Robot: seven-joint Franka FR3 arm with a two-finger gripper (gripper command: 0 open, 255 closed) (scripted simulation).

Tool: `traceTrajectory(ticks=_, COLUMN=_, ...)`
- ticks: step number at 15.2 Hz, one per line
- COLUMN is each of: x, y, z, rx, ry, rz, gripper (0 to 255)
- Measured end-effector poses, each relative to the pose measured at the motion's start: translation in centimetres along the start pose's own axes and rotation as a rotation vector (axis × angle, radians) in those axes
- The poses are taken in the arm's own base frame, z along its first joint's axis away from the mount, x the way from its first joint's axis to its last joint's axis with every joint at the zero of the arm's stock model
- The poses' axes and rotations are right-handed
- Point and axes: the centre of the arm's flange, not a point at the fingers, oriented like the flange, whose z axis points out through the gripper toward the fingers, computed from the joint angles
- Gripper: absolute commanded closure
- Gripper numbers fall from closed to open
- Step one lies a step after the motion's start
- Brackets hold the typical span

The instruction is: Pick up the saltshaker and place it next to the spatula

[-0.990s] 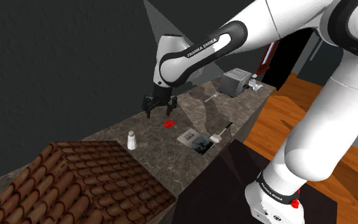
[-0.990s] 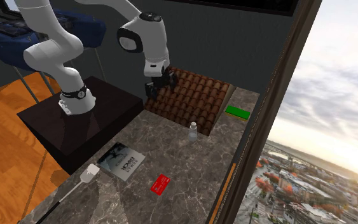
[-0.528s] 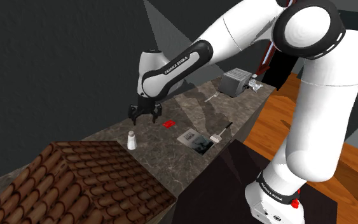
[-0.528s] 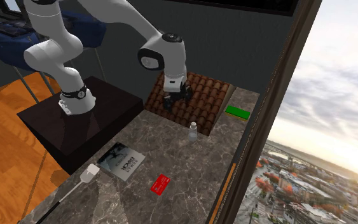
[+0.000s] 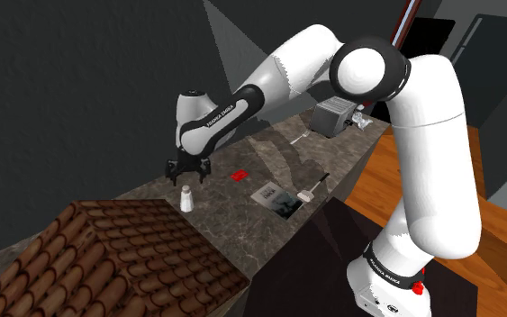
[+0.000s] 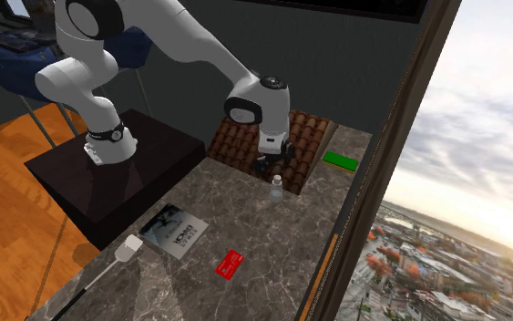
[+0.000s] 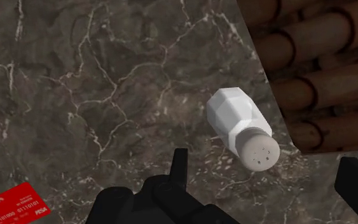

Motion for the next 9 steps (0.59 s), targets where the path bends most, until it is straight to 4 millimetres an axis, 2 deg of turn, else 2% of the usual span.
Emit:
traceTrajectory(ticks=6, x=0.1, y=-0.2, z=3.3, rx=0.000, ry=0.001, rz=0.002, gripper=0)
traceTrajectory(ticks=9, x=0.2, y=-0.3, z=4.1, rx=-0.001, ry=0.001, rz=0.002, gripper=0)
